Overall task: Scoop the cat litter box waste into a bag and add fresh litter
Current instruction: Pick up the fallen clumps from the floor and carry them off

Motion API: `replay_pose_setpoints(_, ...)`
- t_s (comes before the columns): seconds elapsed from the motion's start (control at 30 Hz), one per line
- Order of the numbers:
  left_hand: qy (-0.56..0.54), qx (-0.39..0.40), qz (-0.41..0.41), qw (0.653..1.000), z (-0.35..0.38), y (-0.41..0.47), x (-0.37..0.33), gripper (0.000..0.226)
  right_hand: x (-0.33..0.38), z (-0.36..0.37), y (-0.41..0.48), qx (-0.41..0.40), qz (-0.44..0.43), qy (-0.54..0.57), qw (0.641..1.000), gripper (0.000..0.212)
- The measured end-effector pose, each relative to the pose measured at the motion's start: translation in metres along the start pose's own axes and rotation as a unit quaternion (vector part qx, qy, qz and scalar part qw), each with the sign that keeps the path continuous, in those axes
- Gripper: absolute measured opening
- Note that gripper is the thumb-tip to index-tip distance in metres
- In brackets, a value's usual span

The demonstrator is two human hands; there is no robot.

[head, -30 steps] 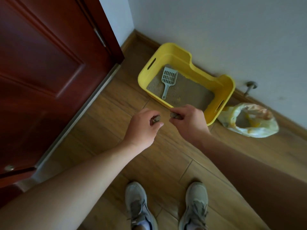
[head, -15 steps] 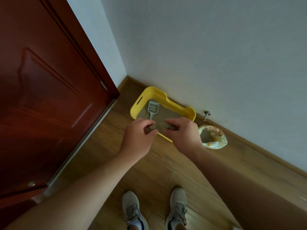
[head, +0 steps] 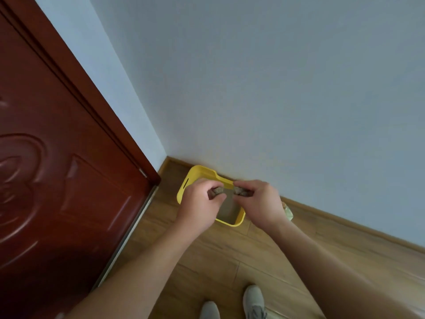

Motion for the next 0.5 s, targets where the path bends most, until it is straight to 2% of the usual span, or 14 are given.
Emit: replay_pose_setpoints(0.5, -0.006, 0.110, 0.023, 0.994, -0.025, -0.009, -0.097, 0.024, 0.004, -0.093, -0.090, -0.096, 0.065, 0.081, 0.990, 0.038)
Point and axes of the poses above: each hand's wrist, its own y-axis towards the middle knuckle, its own z-axis out of the palm, x = y × z, the point moved 4 cm from there along y, towards the middle knuckle, and after that the axes turned 9 degrees about z, right-handed, at the moved point
